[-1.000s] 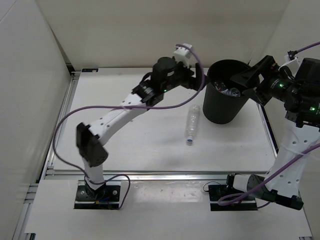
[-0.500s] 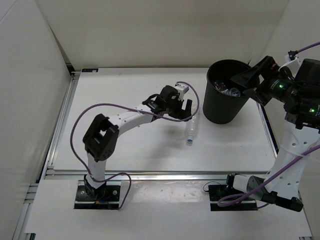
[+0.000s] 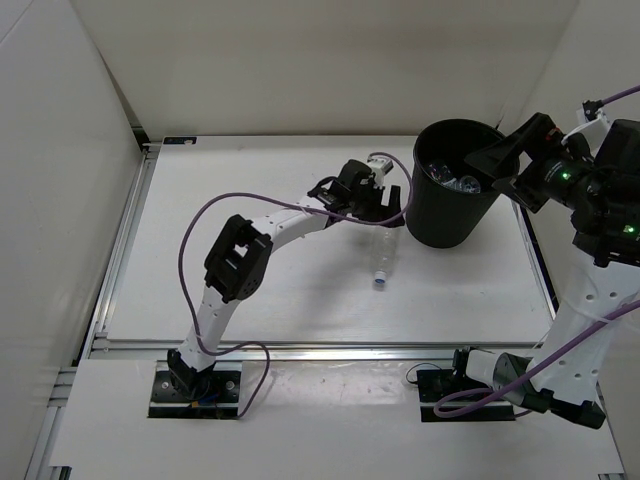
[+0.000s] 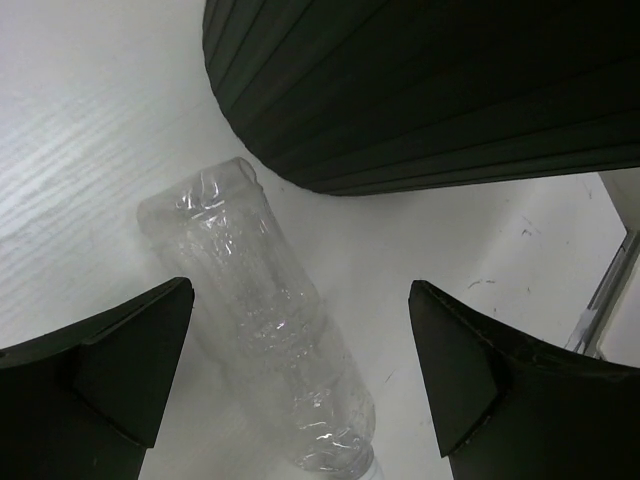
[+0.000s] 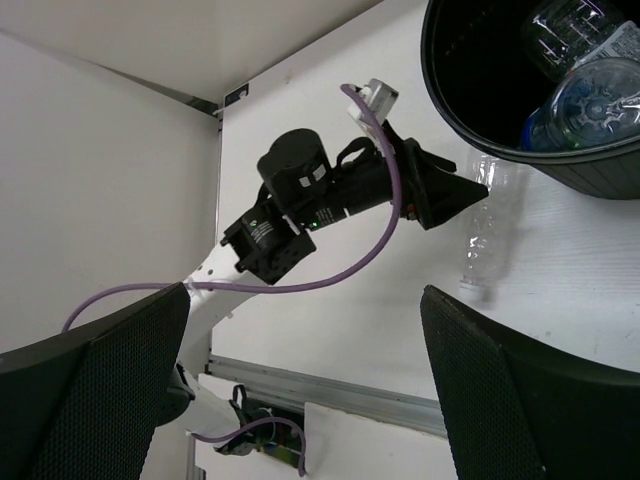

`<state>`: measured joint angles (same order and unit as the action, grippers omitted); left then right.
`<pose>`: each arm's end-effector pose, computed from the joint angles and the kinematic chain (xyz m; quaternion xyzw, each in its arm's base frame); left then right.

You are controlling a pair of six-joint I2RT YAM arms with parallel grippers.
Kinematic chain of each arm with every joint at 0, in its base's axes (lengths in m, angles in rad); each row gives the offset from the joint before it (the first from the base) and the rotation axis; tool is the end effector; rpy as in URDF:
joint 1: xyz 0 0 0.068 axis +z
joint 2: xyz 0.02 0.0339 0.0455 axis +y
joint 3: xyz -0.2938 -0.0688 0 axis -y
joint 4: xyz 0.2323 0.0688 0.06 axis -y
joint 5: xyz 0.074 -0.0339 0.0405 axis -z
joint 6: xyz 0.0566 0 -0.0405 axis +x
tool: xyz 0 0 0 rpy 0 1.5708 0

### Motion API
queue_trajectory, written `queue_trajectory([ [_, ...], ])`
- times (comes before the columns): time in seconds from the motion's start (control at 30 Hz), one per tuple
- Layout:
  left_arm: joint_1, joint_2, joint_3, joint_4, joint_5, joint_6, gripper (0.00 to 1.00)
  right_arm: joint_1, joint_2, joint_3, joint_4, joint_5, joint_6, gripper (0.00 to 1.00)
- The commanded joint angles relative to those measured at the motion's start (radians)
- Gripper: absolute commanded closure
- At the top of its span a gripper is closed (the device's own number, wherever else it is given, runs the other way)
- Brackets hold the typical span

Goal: Put the plastic bottles in the bin

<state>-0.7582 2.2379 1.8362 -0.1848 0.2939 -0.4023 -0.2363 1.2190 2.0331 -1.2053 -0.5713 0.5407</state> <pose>0.3850 -0.3872 0.2378 0.2224 0.8458 -0.3642 0.3202 0.1501 -0.0047 0.5530 0.1570 0.7973 0.3124 0.4920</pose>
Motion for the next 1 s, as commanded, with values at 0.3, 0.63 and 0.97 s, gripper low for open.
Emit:
queue_trajectory([
  [0.3,0.028,0.121,0.015,-0.018,0.108,-0.079,0.00,-0.006,0.008,0.114,-0.065,0.037,-0.054,0.00],
  [0.63,0.123,0.010,-0.023,-0.027,0.109,-0.188,0.56,-0.006,0.053,0.144,-0.090,0.028,-0.065,0.00],
  [0.97,0.261,-0.161,0.294,-0.027,0.045,-0.303,0.64,-0.006,0.020,0.045,-0.048,0.008,-0.047,0.00],
])
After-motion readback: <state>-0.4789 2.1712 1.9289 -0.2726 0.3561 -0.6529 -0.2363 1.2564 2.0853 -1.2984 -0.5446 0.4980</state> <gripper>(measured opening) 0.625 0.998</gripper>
